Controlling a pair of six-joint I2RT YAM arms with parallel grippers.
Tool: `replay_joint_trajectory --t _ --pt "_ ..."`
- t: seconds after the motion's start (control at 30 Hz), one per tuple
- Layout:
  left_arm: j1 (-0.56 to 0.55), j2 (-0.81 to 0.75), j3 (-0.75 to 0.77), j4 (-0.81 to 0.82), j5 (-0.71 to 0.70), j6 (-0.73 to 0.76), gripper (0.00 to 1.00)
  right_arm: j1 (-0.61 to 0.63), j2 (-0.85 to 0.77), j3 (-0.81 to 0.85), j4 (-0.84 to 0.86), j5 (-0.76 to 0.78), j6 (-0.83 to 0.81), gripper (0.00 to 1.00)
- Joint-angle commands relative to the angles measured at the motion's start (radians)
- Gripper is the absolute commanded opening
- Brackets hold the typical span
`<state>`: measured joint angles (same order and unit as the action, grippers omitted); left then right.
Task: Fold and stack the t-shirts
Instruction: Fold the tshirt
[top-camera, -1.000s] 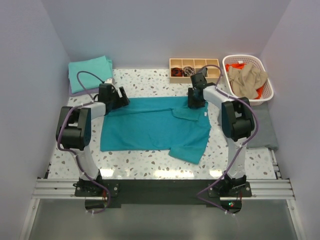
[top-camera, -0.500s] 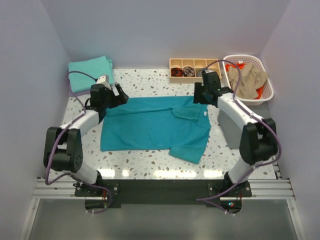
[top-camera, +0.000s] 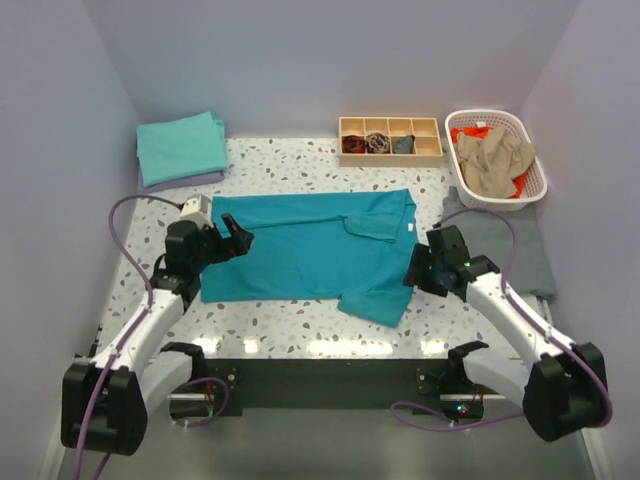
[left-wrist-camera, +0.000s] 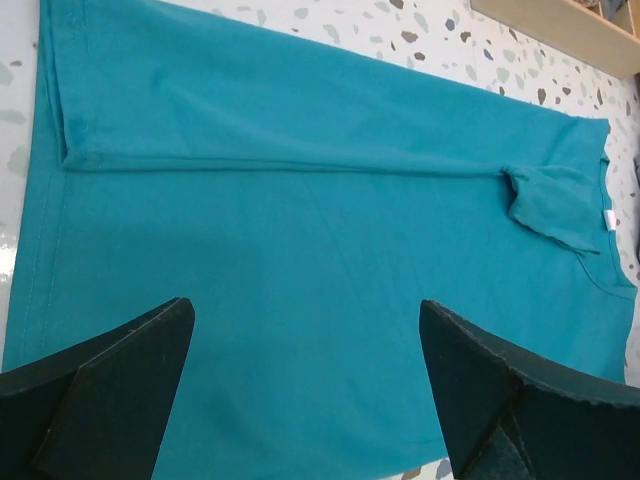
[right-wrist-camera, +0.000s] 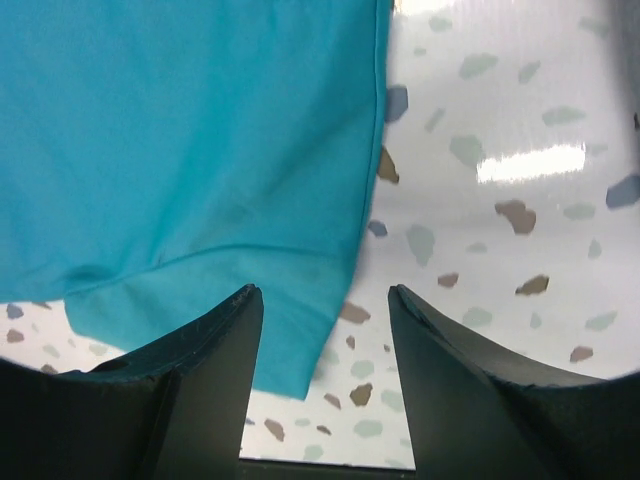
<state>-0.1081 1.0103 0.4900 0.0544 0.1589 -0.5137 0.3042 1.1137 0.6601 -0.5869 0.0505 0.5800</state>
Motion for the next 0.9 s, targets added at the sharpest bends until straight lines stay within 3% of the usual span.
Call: replay_joint_trajectory --t 0.0,0.2,0.4,0.6,0.7,0.83,0.87 --pt "-0.012 -0.119 -0.074 -0.047 -0.039 -0.028 1.0 0.039 -0.15 -0.06 -0.088 -0.006 0.144 0.57" --pt "-0.018 -0.182 -0.142 -0.132 -0.081 -0.058 1.0 0.154 -0.229 -0.161 -0.111 -0.02 0.273 0.55" --pt "-0.025 -0.202 -0.168 -0.209 -0.157 -0.083 1.0 0.282 -0.192 -0.221 -0.045 -0.008 0.375 0.54" --pt "-0.031 -0.202 -0.169 -0.229 -0.252 -0.121 1.0 0.296 -0.105 -0.255 0.07 -0.023 0.396 0.53" --pt "-0.033 -0.191 -0.165 -0.235 -0.268 -0.128 1.0 0.296 -0.052 -0.267 0.149 -0.043 0.394 0.48" --pt "-0.034 -0.176 -0.157 -0.234 -0.274 -0.118 1.0 0.303 -0.025 -0.26 0.194 -0.047 0.394 0.28" --pt "-0.033 -0.171 -0.154 -0.234 -0.274 -0.118 1.0 0.305 -0.026 -0.254 0.188 -0.049 0.391 0.15"
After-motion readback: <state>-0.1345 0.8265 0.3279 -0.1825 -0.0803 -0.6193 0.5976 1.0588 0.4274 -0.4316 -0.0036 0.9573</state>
